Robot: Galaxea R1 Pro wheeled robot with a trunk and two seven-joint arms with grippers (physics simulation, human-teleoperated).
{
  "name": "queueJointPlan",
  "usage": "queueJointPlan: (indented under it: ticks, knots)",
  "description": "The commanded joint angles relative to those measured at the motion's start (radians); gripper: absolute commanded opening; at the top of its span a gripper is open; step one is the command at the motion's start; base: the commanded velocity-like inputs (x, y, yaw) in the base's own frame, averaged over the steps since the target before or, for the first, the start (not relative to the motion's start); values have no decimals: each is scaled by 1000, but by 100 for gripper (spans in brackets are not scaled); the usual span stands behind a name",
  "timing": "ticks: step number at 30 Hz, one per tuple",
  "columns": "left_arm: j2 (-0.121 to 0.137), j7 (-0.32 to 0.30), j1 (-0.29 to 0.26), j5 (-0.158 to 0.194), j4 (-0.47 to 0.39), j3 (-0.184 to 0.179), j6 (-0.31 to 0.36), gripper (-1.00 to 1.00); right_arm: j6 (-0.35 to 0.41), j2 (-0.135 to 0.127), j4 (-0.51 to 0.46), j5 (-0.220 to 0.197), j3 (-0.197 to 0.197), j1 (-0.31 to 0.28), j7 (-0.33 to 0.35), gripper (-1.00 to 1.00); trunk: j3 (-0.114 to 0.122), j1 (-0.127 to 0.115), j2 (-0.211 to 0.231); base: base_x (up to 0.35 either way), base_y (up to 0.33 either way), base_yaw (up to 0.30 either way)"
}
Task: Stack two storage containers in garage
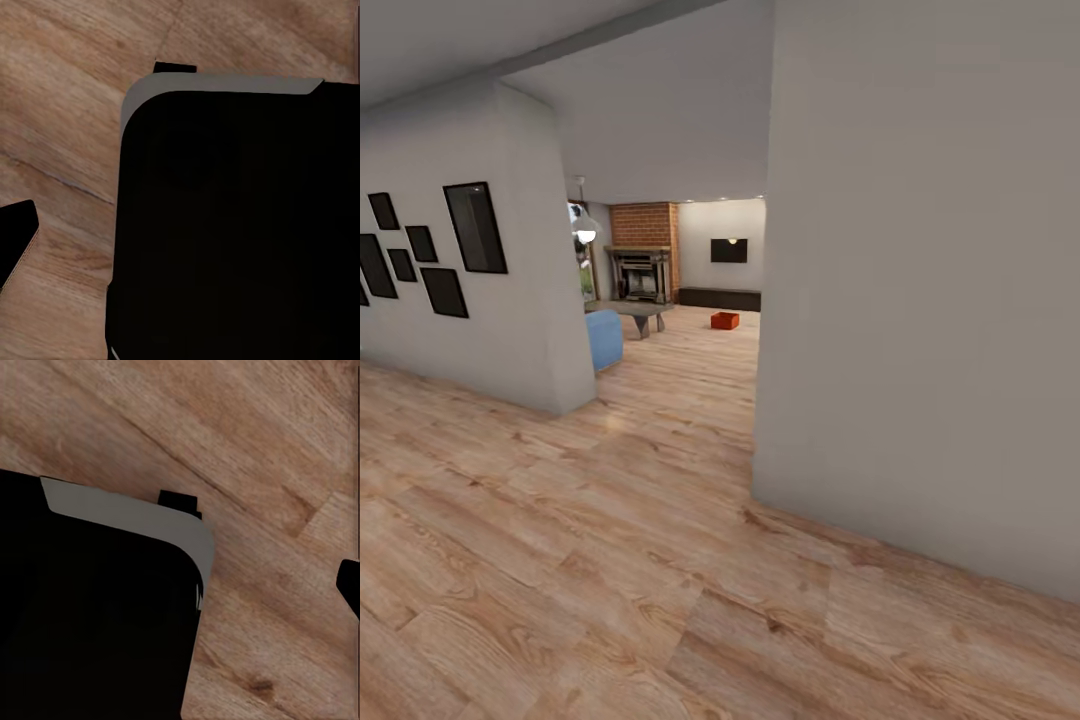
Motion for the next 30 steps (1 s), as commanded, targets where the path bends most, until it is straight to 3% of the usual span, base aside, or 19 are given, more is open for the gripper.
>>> queueJointPlan:
  ticks: [1, 10, 30]
  knots:
    - [0, 0, 0, 10, 0, 0, -2, 100, -6, 0, 3, -10, 6, -1, 6, 100, -1, 1, 0, 323, 0, 0]
    - [-1, 0, 0, 10, 0, 0, -2, 100, -6, 0, 3, -11, 6, -1, 6, 100, -1, 1, 0, 322, 0, 29]
    - [0, 0, 0, 10, 0, 0, -2, 100, -6, 0, 3, -11, 6, -1, 6, 100, -1, 1, 0, 322, 0, 260]
